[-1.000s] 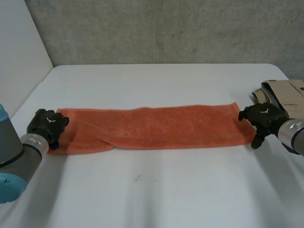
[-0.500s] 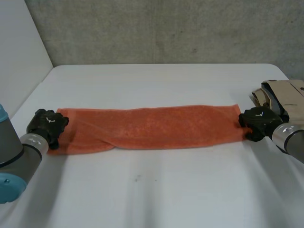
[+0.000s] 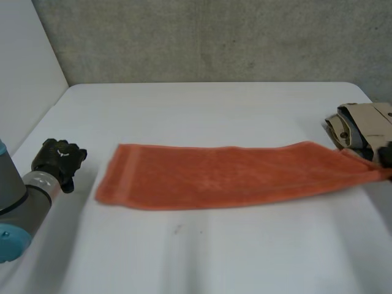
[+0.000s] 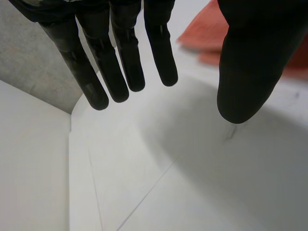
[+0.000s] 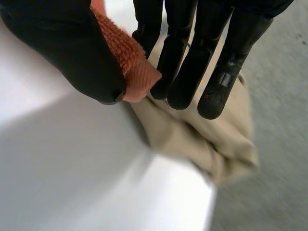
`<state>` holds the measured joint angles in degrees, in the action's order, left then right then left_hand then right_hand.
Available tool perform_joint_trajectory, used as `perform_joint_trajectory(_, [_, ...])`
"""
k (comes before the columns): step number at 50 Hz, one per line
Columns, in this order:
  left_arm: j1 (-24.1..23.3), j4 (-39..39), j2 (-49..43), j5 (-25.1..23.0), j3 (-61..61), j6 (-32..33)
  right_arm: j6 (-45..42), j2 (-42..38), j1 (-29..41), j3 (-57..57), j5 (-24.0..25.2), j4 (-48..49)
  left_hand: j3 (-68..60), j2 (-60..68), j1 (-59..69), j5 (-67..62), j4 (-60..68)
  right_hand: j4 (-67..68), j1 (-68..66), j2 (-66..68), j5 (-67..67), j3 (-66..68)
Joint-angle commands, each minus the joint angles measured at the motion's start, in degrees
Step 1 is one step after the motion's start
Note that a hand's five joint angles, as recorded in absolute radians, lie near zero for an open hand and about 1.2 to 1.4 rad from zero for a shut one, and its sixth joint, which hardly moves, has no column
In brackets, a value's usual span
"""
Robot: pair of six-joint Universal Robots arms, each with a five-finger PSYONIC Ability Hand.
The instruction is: Fold the laundry.
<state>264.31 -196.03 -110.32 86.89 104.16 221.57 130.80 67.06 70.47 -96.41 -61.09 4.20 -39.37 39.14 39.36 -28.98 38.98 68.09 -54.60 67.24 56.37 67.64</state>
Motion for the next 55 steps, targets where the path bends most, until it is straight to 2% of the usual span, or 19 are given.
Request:
perform_joint_trajectory(1, [-0.1, -0.1, 1.7, -0.1, 1.6, 0.0, -9.0, 1.7, -6.0, 2.4, -0.5, -4.5, 1.1, -0.8, -1.0, 0.7, -0.7, 11.9, -25.4, 12.8, 13.6, 12.4])
perform_joint_trajectory(7, [0.1, -0.1, 2.7, -0.1, 1.7, -0.1, -5.2, 4.3, -2.7, 4.0, -0.3, -5.2, 2.1, -1.8, -2.1, 1.7, -1.7, 11.9, -25.4, 12.8, 13.6, 12.4])
perform_joint_trajectory(14, [0.1, -0.1, 3.8, -0.1, 1.7, -1.4, 3.6, 6.4, 17.3, 11.8, -1.8, -4.6, 2.4, -2.2, -2.4, 2.0, -2.0, 11.9, -25.4, 12.8, 13.6, 12.4])
perform_joint_trajectory(17, [0.1, 0.0, 4.2, -0.1, 1.8, -2.6, 5.3, 4.8, 26.8, 17.0, -5.2, -3.4, 2.4, -2.2, -2.4, 2.0, -2.0, 11.9, -25.4, 12.8, 13.6, 12.4])
perform_joint_trajectory(18, [0.1, 0.0, 4.3, -0.1, 1.8, -2.8, 5.4, 3.4, 29.6, 18.8, -5.9, -3.0, 2.4, -2.2, -2.4, 2.0, -2.0, 11.9, -25.4, 12.8, 13.6, 12.4])
perform_joint_trajectory(19, [0.2, 0.0, 4.6, -0.1, 1.8, -3.2, 5.3, -0.3, 36.1, 23.2, -7.6, -2.1, 2.4, -2.2, -2.4, 2.0, -2.0, 11.9, -25.4, 12.8, 13.6, 12.4])
perform_joint_trajectory(22, [0.2, 0.0, 5.0, -0.1, 1.7, -3.7, 5.2, -5.2, 44.3, 29.6, -9.2, -1.6, 2.7, -2.5, -2.7, 2.4, -2.4, 11.9, -25.4, 12.8, 13.6, 12.4])
perform_joint_trajectory(23, [0.2, 0.0, 5.3, -0.1, 1.7, -3.8, 5.2, -8.5, 48.9, 34.2, -9.7, -1.6, 2.4, -2.2, -2.4, 2.0, -2.0, 11.9, -25.4, 12.8, 13.6, 12.4])
perform_joint_trajectory(26, [0.3, 0.0, 5.6, -0.1, 1.7, -4.0, 5.3, -14.1, 54.3, 41.1, -9.9, -1.7, 2.7, -2.5, -2.7, 2.4, -2.4, 11.9, -25.4, 12.8, 13.6, 12.4])
perform_joint_trajectory(27, [0.3, 0.0, 5.8, -0.1, 1.8, -4.0, 5.3, -18.2, 56.4, 45.4, -9.8, -2.0, 2.7, -2.5, -2.7, 2.4, -2.4, 11.9, -25.4, 12.8, 13.6, 12.4])
perform_joint_trajectory(34, [0.4, 0.0, 6.3, -0.1, 1.9, -4.0, 5.7, -33.9, 65.4, 61.1, -9.3, -4.3, 2.9, -2.7, -2.9, 2.5, -2.5, 11.9, -25.4, 12.8, 13.6, 12.4])
perform_joint_trajectory(42, [0.6, -0.1, 6.3, -0.2, 2.0, -4.0, 5.7, -41.9, 69.7, 66.3, -6.3, -7.5, 4.6, -4.4, -4.6, 4.2, -4.2, 11.9, -25.4, 12.8, 13.6, 12.4])
perform_joint_trajectory(46, [0.4, -0.1, 6.3, -0.2, 1.9, -4.0, 5.8, -41.4, 69.8, 66.6, -8.1, -9.1, 5.6, -5.4, -5.6, 5.2, -5.2, -33.7, 20.2, -32.8, -31.9, -33.2])
perform_joint_trajectory(47, [0.3, -0.2, 6.3, -0.2, 1.8, -4.0, 5.9, -40.9, 69.8, 66.6, -8.7, -9.2, 5.6, -5.4, -5.6, 5.2, -5.2, -38.9, 25.5, -38.1, -37.2, -38.5])
perform_joint_trajectory(49, [0.1, -0.3, 6.3, -0.2, 1.5, -4.0, 6.4, -39.5, 69.5, 66.5, -10.7, -9.5, 6.3, -6.0, -6.3, 5.9, -5.9, -58.1, 44.6, -57.2, -56.4, -57.6])
perform_joint_trajectory(50, [-0.1, -0.4, 6.3, -0.2, 1.2, -4.1, 7.7, -36.9, 69.4, 65.9, -13.5, -9.9, 7.9, -7.7, -7.9, 7.6, -7.6, -58.1, 44.6, -57.2, -56.4, -57.6])
perform_joint_trajectory(53, [-0.4, -0.4, 6.8, -0.2, 0.7, -5.1, 11.9, -32.5, 68.9, 64.6, -16.9, -11.4, 8.0, -7.7, -8.0, 7.6, -7.6, -58.1, 44.6, -57.2, -56.4, -57.6])
perform_joint_trajectory(55, [-1.2, -0.4, 7.2, -0.2, -0.3, -7.4, 17.6, -28.3, 66.6, 61.4, -19.4, -13.5, 8.1, -7.9, -8.1, 7.7, -7.7, -58.1, 44.6, -57.2, -56.4, -57.6])
